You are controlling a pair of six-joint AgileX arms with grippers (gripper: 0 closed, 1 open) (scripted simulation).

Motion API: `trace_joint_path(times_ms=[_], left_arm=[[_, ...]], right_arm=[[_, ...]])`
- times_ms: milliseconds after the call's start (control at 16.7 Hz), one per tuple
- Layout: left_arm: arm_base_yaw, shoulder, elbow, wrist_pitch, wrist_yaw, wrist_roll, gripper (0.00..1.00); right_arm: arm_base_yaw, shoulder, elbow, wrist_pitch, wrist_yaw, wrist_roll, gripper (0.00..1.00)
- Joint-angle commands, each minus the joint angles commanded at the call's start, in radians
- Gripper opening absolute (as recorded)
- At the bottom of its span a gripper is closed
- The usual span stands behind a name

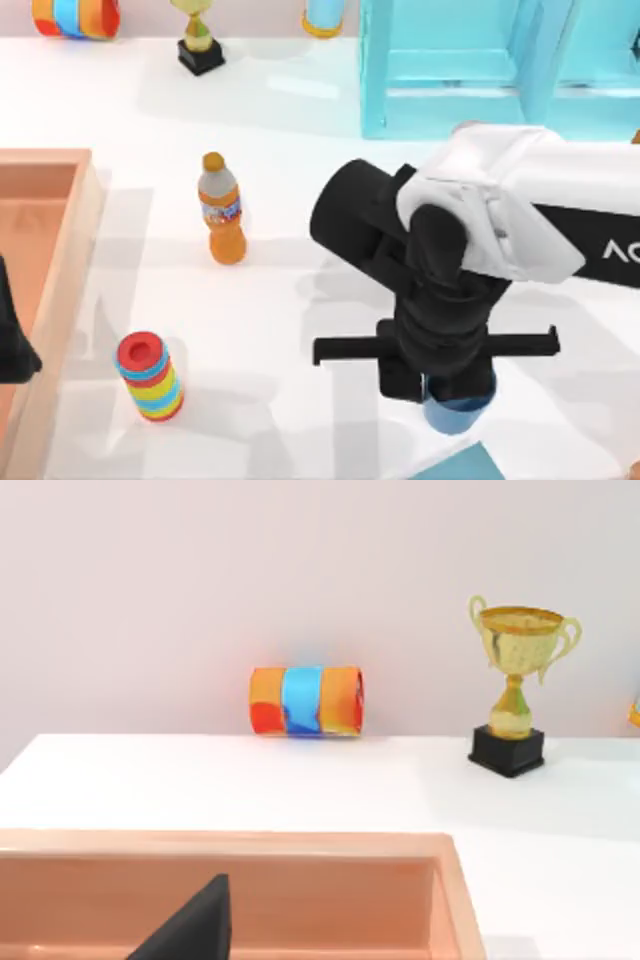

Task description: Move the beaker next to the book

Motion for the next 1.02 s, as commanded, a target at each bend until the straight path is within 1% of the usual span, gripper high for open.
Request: trace_joint_path(times_ms=[660,720,1020], left_arm=[[0.0,0.0,0.0,0.0,0.0,0.0,1.0],[0.0,0.0,0.0,0.0,0.0,0.0,1.0],[0.0,0.0,0.0,0.0,0.0,0.0,1.0]], right_arm=[[0.0,0.0,0.0,0.0,0.0,0.0,0.98],[0.0,0.0,0.0,0.0,0.0,0.0,1.0],[0.0,0.0,0.0,0.0,0.0,0.0,1.0]])
